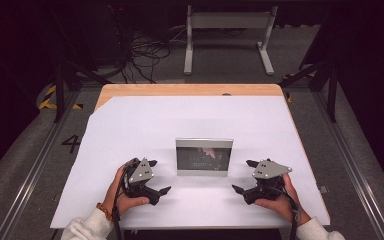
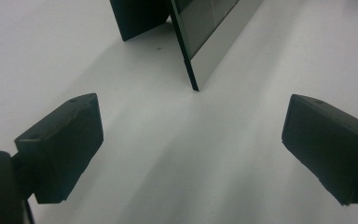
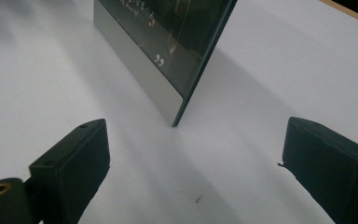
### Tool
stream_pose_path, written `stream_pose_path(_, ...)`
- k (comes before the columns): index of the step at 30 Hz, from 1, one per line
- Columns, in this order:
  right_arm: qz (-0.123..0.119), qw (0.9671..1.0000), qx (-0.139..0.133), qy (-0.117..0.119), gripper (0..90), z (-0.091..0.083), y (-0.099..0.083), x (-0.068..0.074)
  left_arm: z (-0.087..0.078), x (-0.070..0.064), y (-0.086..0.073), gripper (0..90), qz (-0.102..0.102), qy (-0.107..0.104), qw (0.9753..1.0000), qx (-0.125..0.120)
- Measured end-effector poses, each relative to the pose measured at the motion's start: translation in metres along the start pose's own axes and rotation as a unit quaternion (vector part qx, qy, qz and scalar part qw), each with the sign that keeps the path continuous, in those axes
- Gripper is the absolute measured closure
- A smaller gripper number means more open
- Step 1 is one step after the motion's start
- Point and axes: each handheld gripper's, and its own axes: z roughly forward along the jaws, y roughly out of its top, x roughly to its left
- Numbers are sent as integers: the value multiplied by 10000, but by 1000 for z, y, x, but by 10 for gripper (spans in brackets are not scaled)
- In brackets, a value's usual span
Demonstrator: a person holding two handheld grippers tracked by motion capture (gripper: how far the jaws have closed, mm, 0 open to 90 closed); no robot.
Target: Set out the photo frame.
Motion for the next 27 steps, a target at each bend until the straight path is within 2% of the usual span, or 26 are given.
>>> stream_pose_path(5,-24,10000,48,-59,79,2,-1,-1,-2,1,0,59,-51,33,10000,-44)
stream_pose_path(14,12,9999,-40,-131,84,-2,-1,-4,-4,3,1,59,-35,97,9999,-75)
stream_pose_path(27,32,9999,-67,-116,85,-2,-1,-4,-3,5,2,58,-32,105,9999,-30)
